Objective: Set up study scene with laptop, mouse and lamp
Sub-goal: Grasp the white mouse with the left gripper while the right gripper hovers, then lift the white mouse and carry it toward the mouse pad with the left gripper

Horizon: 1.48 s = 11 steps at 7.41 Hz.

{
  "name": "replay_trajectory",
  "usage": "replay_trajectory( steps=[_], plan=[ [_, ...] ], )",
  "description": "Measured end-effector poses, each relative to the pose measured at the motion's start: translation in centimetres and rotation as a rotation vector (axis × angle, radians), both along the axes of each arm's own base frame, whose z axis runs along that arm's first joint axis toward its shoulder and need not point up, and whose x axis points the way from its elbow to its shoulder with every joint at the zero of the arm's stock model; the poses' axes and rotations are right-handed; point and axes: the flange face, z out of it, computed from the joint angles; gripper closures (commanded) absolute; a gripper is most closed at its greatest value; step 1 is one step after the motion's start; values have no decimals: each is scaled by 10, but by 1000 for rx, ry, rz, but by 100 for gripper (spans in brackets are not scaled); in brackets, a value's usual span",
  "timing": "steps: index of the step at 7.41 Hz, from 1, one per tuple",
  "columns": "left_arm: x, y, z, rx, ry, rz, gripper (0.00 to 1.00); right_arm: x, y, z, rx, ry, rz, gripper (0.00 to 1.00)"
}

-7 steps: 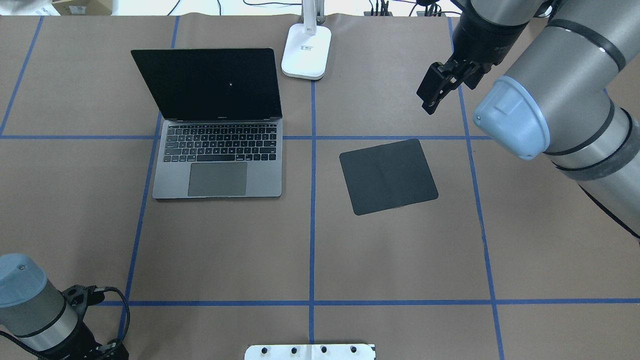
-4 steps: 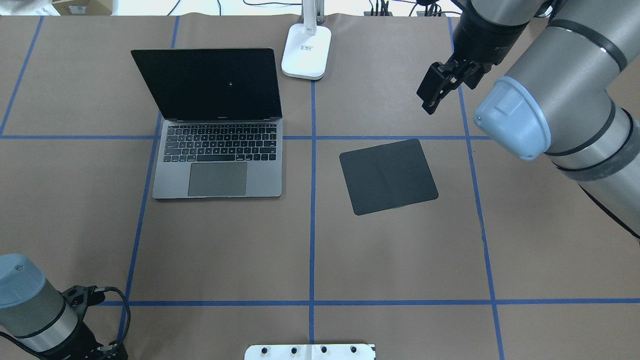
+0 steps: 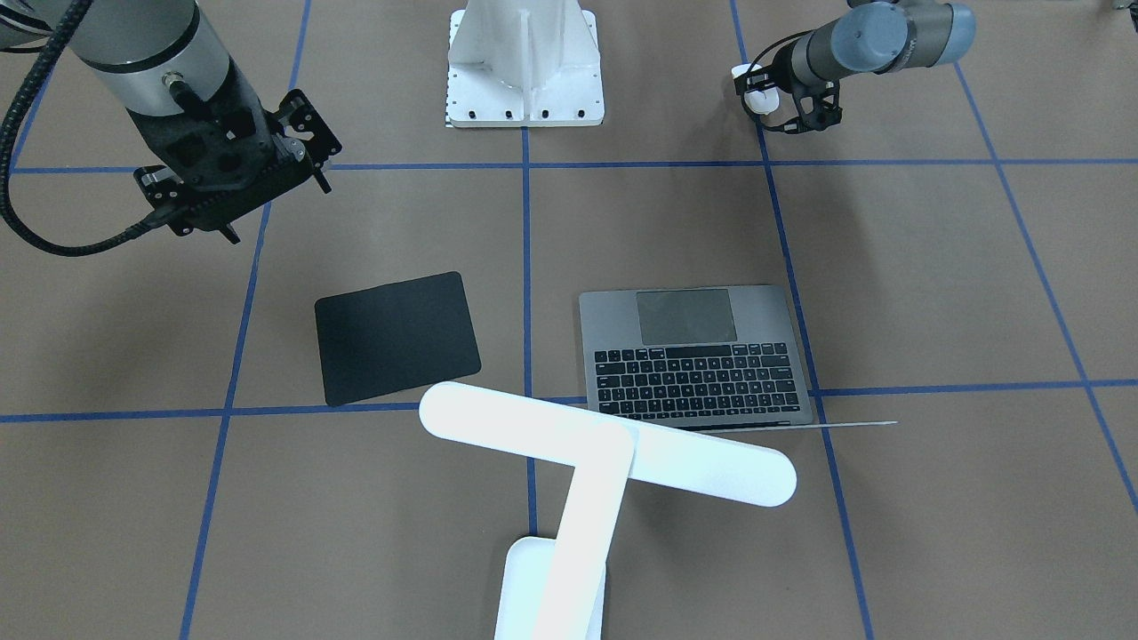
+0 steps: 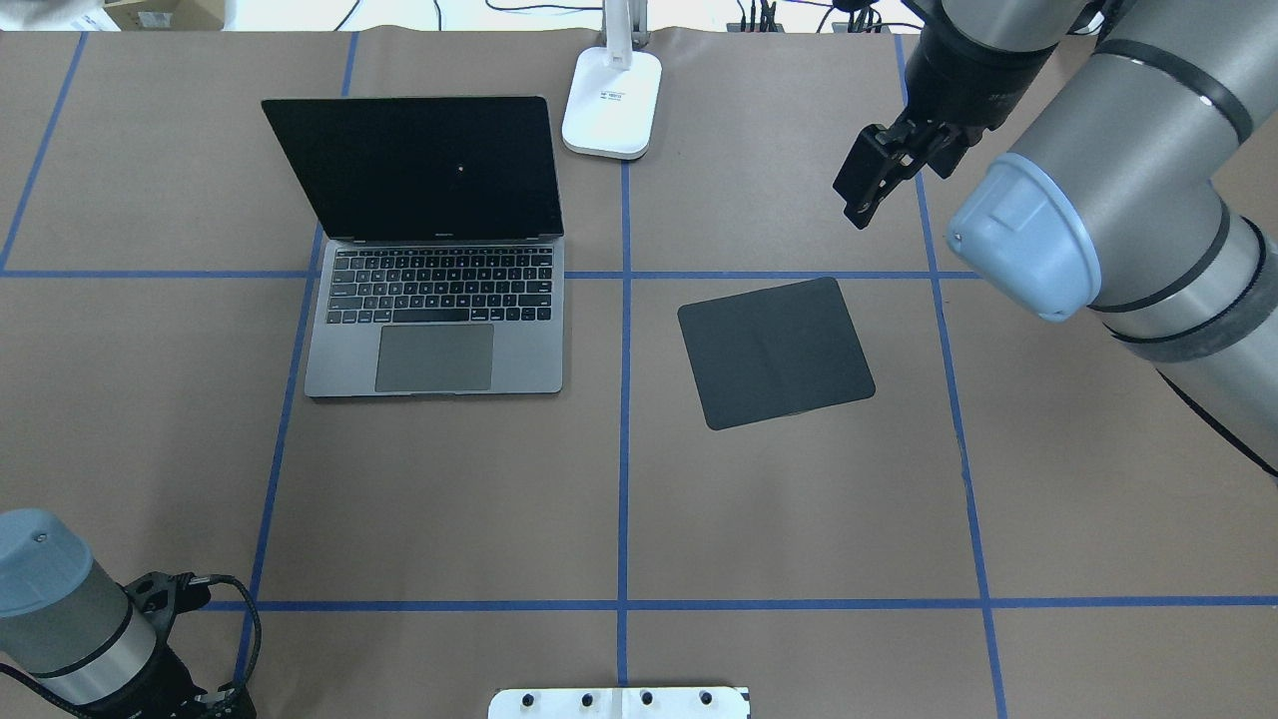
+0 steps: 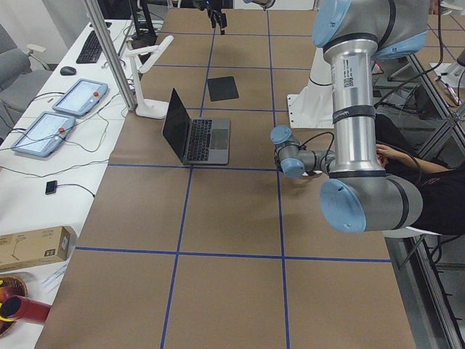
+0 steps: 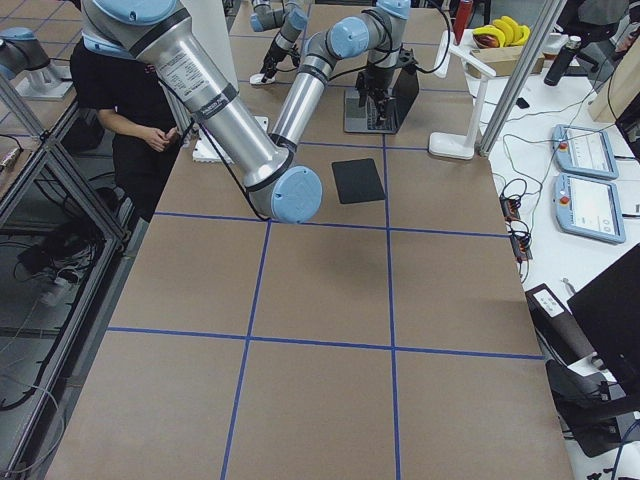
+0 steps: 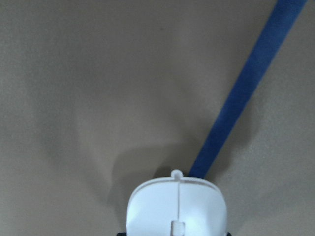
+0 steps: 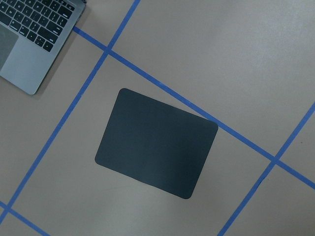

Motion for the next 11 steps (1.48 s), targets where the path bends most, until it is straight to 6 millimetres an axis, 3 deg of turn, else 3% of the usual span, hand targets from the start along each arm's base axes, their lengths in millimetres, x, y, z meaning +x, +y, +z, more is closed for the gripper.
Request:
replay_trajectory(
  steps=[3,6,9,11],
  plan=[
    [-1,1,-7,-4,8,-4,39,1,1,2,0,2,1,0],
    [-17,-4,-44,-5,64,-35,39,10,0,9,-10,10,15,0],
    [-39,-45,-76,18,151,-103,40,39,-2,33,-37,25,59,0],
    [-43,-83,-97,116,227,-142,40,60,-6,49,-58,34,94,0]
  ],
)
